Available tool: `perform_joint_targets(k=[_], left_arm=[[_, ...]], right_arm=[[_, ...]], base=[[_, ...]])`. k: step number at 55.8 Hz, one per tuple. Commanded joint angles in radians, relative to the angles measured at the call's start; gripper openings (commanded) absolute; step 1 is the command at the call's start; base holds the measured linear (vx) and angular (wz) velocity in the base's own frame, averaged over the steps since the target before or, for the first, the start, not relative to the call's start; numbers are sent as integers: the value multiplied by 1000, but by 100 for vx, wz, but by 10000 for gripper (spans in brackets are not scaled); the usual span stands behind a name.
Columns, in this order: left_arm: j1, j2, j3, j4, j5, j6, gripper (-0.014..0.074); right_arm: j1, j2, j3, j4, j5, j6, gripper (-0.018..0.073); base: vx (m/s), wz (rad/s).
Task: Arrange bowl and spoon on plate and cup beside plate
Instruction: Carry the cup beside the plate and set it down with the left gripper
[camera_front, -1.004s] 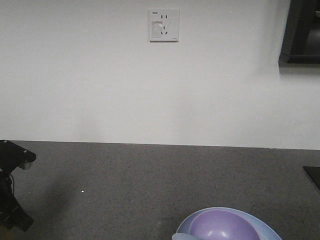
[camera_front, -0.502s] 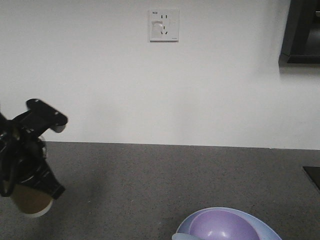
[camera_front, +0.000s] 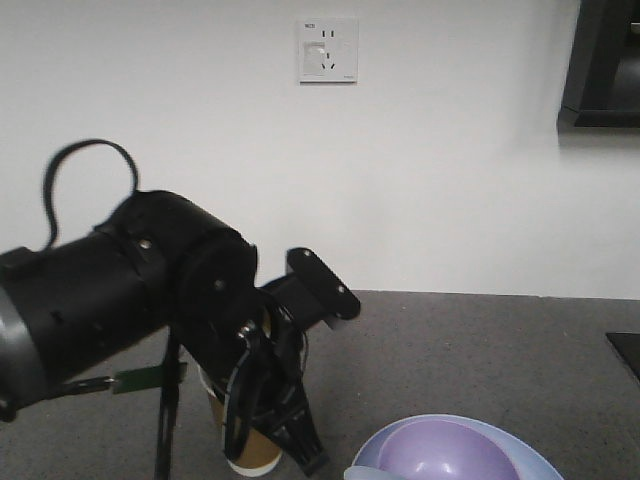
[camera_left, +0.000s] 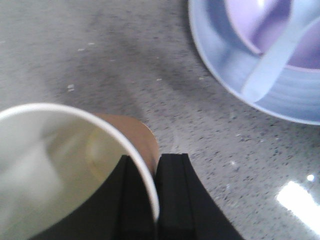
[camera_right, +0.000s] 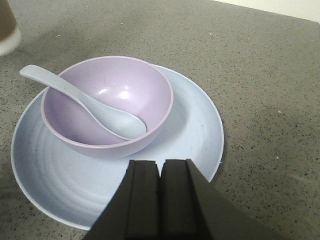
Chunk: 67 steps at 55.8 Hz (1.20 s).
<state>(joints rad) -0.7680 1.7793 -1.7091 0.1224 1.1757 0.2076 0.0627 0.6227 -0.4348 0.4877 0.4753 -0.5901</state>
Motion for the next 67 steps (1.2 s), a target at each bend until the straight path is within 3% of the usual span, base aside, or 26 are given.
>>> perform_joint_targets(k=[1, 12, 21, 51, 59, 67], left_arm=[[-27, -21, -35, 8, -49, -10, -3], [-56, -3, -35, 2, -84, -10, -3], [-56, -2, -35, -38, -98, -10, -3], [-56, 35, -35, -61, -97, -12, 7], [-56, 38, -35, -63, -99, -11, 50], [-56, 38, -35, -62, -93, -11, 165]], right_arm=[[0, -1, -27, 17, -55, -2, -8], [0, -1, -27, 17, -55, -2, -8], [0, -1, -27, 17, -55, -2, -8], [0, -1, -27, 15, -59, -2, -8], [0, -1, -27, 15, -63, -2, -8], [0, -1, -27, 15, -60, -2, -8]], base=[[0, 0], [0, 0], [0, 0], [0, 0], [0, 0], [0, 0]])
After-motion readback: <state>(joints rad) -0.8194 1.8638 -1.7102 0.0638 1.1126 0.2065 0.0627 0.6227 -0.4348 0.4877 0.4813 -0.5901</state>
